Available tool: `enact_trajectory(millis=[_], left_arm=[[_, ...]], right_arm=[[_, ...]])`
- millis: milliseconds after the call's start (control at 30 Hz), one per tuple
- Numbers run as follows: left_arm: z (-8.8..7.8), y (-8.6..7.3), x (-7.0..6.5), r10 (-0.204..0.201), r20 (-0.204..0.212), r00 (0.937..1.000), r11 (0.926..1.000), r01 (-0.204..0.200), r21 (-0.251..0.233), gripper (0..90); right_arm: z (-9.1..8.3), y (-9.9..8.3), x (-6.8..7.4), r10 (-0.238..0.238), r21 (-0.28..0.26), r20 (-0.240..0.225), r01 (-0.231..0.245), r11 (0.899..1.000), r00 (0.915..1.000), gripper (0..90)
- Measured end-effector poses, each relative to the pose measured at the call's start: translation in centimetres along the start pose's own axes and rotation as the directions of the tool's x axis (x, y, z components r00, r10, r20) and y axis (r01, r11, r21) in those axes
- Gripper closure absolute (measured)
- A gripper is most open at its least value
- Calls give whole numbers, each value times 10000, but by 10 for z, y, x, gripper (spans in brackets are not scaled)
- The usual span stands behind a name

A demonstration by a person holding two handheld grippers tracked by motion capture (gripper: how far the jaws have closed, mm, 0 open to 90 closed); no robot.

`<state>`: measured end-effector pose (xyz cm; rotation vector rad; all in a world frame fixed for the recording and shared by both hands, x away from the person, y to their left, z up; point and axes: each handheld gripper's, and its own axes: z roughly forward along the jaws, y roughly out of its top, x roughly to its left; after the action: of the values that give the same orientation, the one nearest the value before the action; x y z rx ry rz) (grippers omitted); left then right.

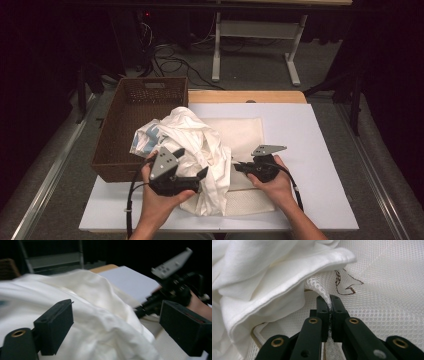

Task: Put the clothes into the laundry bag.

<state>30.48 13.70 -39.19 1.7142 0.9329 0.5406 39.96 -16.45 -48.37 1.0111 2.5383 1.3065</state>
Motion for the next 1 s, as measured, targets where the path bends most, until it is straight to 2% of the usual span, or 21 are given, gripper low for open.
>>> enact_trajectory(millis=[67, 100, 133, 167, 200, 233, 267, 300, 400, 467, 533, 600, 667, 767, 800, 833, 867, 900, 933, 967, 1000], left_arm=[[-2, 5, 12, -142, -687, 9975, 9999, 147, 67, 99], [-2, 5, 12, -142, -687, 9975, 9999, 147, 67, 82], [0, 7, 27, -409, -1143, 9926, 9990, 424, 105, 73], [2, 7, 34, -414, -1442, 9887, 9986, 455, 252, 69], [6, 7, 42, -504, -1676, 9846, 9972, 589, 465, 52], [6, 7, 42, -504, -1676, 9846, 9972, 589, 465, 42], [13, 7, 56, -513, -1978, 9789, 9935, 701, 895, 38], [17, 7, 62, -513, -2157, 9751, 9910, 765, 1101, 29], [32, 11, 75, -695, -1916, 9790, 9813, 1017, 1634, 0], [44, 14, 79, -738, -1863, 9797, 9712, 1131, 2099, 0], [56, 16, 82, -834, -1760, 9809, 9589, 1270, 2538, 0], [67, 16, 83, -912, -1725, 9808, 9417, 1412, 3054, 0], [77, 14, 85, -1077, -1701, 9795, 9207, 1629, 3547, 0], [87, 15, 88, -1256, -1444, 9815, 8862, 1764, 4283, 28], [91, 15, 90, -1433, -1245, 9818, 8669, 1852, 4629, 52], [91, 15, 90, -1433, -1245, 9818, 8669, 1852, 4629, 70], [94, 15, 91, -1527, -1035, 9828, 8554, 1839, 4843, 70], [97, 14, 92, -1572, -852, 9839, 8450, 1787, 5040, 116], [98, 15, 93, -1606, -773, 9840, 8383, 1773, 5156, 163], [99, 15, 93, -1674, -741, 9831, 8366, 1814, 5168, 208], [98, 15, 93, -1681, -706, 9832, 8382, 1802, 5147, 263]], right_arm=[[0, 0, 0, -23, -36, -11, 23, 10000, 10000, 885], [0, 0, 0, -37, -29, -1, 37, 10000, 10000, 885], [0, 0, 0, -16, -19, 3, 16, 10000, 10000, 886], [0, 0, 0, -17, -17, 6, 17, 10000, 10000, 885], [0, 0, 0, -3, -22, 4, 3, 10000, 10000, 885], [0, 0, 0, -10, -17, 6, 10, 10000, 10000, 885], [0, 0, 0, -13, -11, -2, 13, 10000, 10000, 886], [0, 0, 0, 13, 0, 4, -13, 10000, 10000, 885], [1, 0, 0, 20, 34, -11, -20, 10000, 10000, 885], [1, 0, 0, 22, 46, -9, -22, 10000, 10000, 885], [1, 0, 0, 21, 50, -3, -21, 10000, 10000, 885], [1, 0, 1, -1, 62, 7, 1, 10000, 10000, 885], [1, 0, 1, -41, 78, 28, 41, 10000, 10000, 885], [2, -1, 2, -99, 114, 27, 99, 9999, 9999, 885], [2, -1, 2, -109, 118, 32, 108, 9999, 9999, 884], [2, -1, 2, -112, 133, 24, 112, 9998, 9999, 884], [2, -1, 2, -112, 133, 24, 112, 9998, 9999, 884], [3, -1, 2, -109, 138, 23, 109, 9998, 9999, 884], [3, -1, 2, -115, 154, 38, 114, 9998, 9999, 884], [3, -1, 3, -117, 173, 47, 116, 9998, 9999, 884], [3, -1, 3, -123, 179, 60, 122, 9998, 9999, 884]])
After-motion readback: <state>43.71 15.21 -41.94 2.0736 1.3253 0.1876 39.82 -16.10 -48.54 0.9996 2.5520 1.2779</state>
